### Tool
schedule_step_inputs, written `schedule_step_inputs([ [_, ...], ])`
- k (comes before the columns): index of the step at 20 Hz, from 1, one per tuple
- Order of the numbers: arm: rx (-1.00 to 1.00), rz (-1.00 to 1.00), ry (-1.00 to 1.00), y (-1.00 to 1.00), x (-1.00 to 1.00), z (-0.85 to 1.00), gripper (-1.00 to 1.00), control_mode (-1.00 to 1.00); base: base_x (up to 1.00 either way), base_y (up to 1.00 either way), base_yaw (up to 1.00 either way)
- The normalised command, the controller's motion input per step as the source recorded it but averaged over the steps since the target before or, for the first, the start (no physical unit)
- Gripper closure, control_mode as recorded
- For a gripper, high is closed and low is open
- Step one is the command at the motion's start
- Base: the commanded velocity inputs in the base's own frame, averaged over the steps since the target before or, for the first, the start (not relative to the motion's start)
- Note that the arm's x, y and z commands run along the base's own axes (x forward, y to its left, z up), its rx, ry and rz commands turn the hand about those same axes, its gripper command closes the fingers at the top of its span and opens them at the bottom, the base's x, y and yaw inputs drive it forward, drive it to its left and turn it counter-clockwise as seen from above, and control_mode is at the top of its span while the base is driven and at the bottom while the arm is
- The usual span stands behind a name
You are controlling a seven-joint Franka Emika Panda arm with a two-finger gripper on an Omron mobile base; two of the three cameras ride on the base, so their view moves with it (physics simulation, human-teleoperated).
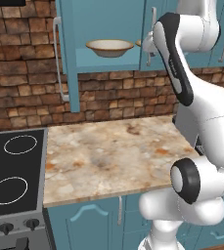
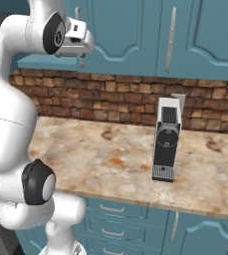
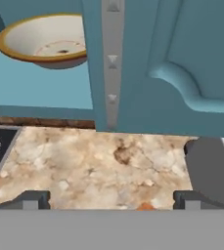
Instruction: Move the bowls from the cabinet to the plates on the dining table.
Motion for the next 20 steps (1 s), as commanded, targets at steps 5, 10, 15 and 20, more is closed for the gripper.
schedule_step_inputs([
  [5,0.01,0.00,0.00,-0.08,0.87,-0.06,-1.00,-1.00,0.00,0.00,0.00],
  [10,0.00,0.00,0.00,-0.05,0.90,-0.09,-1.00,-1.00,0.00,0.00,0.00],
  [15,0.00,0.00,-0.01,0.00,0.56,0.00,-1.00,-1.00,0.00,0.00,0.00],
  [20,0.00,0.00,-0.01,0.00,0.19,-0.03,-1.00,-1.00,0.00,0.00,0.00],
])
